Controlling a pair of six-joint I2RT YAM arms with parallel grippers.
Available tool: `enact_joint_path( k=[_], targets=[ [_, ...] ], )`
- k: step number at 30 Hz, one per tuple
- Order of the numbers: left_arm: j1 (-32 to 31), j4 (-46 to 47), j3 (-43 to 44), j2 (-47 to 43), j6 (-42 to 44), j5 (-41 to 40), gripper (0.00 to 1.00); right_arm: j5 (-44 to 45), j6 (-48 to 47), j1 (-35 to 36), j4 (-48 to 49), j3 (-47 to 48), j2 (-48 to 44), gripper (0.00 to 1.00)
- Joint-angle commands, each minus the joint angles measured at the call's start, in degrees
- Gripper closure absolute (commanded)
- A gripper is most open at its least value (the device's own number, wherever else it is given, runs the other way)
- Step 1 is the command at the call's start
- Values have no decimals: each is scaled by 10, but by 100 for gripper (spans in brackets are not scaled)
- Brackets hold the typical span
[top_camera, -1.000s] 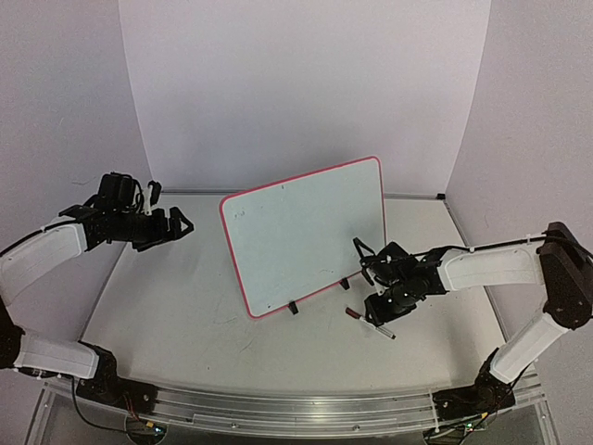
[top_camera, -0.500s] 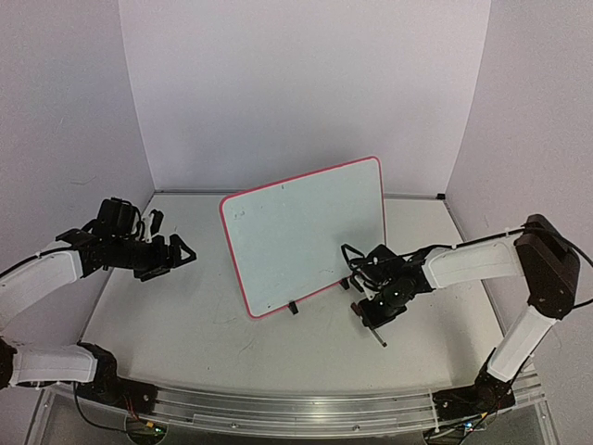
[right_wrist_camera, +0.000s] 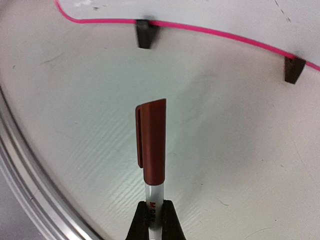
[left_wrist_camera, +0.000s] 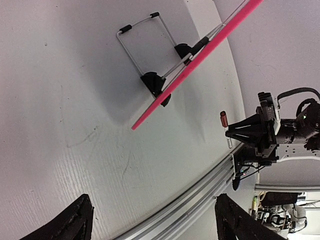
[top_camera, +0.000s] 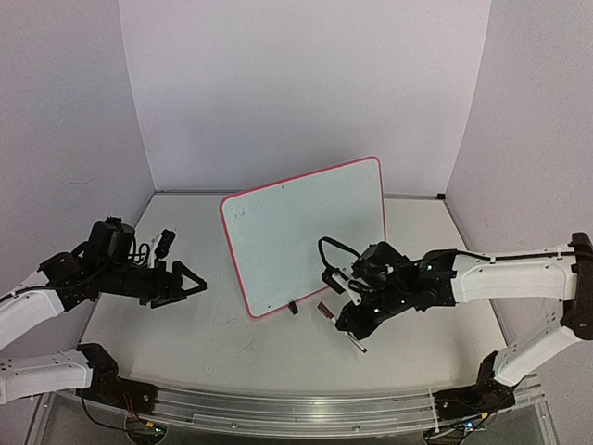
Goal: Write a sentence on the whiteboard
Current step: Pass from the right arm to the left
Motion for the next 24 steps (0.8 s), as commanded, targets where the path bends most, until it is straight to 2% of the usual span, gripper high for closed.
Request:
enact_joint_path(
  k=[1,10,15,20,24],
  targets=[
    [-46,39,-4,-11,-53,19,19,3,2,48,3,69,-15,100],
    [-217,137,37,69,-79,-58,21,-15,-33,107,3,188,52,100],
    [-239,194,47,107,-90,-52,16,-37,-48,123,4,216,81,100],
    [-243,255,35,126,-110,-27,16,-50,-53,132,4,224,88,100],
    [-244,254,43,135,-110,-23,21,-51,-55,135,4,225,88,100]
  ],
)
